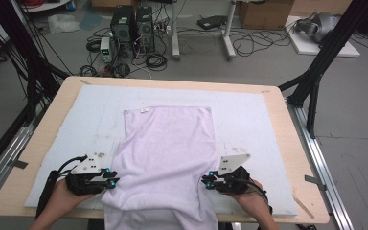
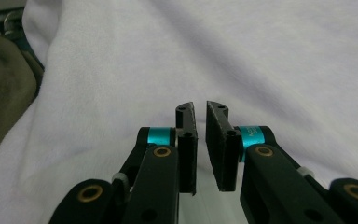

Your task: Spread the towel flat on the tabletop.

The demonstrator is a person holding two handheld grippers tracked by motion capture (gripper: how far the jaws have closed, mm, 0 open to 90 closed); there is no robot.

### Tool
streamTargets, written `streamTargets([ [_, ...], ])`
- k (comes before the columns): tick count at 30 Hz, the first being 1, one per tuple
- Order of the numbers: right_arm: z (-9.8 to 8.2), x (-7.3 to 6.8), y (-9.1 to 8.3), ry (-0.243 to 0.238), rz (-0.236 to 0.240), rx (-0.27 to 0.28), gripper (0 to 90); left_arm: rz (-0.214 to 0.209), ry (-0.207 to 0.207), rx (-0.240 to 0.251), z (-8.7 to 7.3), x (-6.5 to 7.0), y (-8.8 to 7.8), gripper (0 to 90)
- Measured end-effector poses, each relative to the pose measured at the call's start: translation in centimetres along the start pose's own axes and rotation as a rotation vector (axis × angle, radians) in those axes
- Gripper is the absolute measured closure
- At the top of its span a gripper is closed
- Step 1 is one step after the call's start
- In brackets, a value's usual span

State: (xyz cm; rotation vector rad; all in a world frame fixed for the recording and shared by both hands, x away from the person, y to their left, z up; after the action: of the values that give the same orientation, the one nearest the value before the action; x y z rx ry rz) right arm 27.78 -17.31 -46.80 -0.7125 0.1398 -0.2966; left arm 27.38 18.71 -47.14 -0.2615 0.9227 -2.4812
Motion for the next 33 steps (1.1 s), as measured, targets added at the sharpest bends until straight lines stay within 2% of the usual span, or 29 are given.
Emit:
streamTargets([
  [2, -0.8, -0.5, -0.2, -0.006, 0.004, -0.02, 82.6, -0.014, 0.005, 0.004, 0.0, 0.3, -0.1, 72.2],
  [6, -1.8, -2.1, 0.3, -0.049, 0.042, -0.056, 78.2, -0.034, 0.014, -0.013, -0.5, 1.0, 0.2, 71.5],
  [11, -1.7, -2.5, 1.5, -0.066, 0.055, -0.08, 74.3, -0.055, 0.012, -0.033, -1.0, 1.4, 0.8, 68.5],
  [14, -1.2, -2.4, 2.1, -0.067, 0.062, -0.091, 73.2, -0.077, 0.01, -0.05, -1.1, 1.8, 1.2, 61.2],
  [16, -1.1, -2.3, 2.2, -0.054, 0.072, -0.086, 75.1, -0.074, 0.019, -0.056, -1.1, 1.9, 1.3, 58.8],
  [17, -1.2, -2.2, 2.2, -0.054, 0.068, -0.085, 83.3, -0.063, 0.024, -0.054, -1.1, 1.8, 1.3, 59.6],
  [19, -1.3, -2.3, 2.0, -0.06, 0.072, -0.085, 87.2, -0.049, 0.03, -0.044, -1.1, 1.7, 1.2, 69.8],
  [22, -1.3, -2.4, 1.2, -0.079, 0.056, -0.104, 87.6, -0.039, 0.022, -0.035, -1.2, 1.5, 1.2, 83.4],
  [25, -1.5, -2.6, -0.6, -0.073, 0.036, -0.094, 87.6, -0.039, 0.02, -0.038, -1.2, 1.5, 1.2, 84.8],
  [27, -1.8, -2.7, -2.5, -0.057, 0.007, -0.092, 87.5, -0.033, 0.019, -0.038, -1.1, 1.4, 1.2, 84.2],
  [29, -2.1, -2.8, -4.4, -0.033, 0.0, -0.078, 86.2, -0.02, 0.017, -0.039, -1.0, 1.3, 1.1, 78.2],
  [30, -2.1, -2.8, -5.0, -0.023, 0.001, -0.066, 84.1, -0.014, 0.005, -0.039, -1.0, 1.2, 1.1, 71.0],
  [31, -2.1, -2.8, -5.4, -0.018, 0.0, -0.058, 82.4, -0.014, 0.003, -0.038, -0.9, 1.0, 1.0, 65.4],
  [33, -2.2, -2.7, -5.3, -0.024, -0.013, -0.064, 76.6, -0.021, -0.01, -0.018, -0.7, 1.0, 0.7, 62.0],
])
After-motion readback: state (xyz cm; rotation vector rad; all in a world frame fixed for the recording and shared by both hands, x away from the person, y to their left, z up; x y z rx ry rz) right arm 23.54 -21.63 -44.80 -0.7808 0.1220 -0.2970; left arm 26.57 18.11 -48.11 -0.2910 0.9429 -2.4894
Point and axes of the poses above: each handheld gripper's, and its own axes: y roughly forward along the jaws, z roughly out of its top, x roughly to its right, the point moved 7 cm from there along y, roughly forward along the jaws
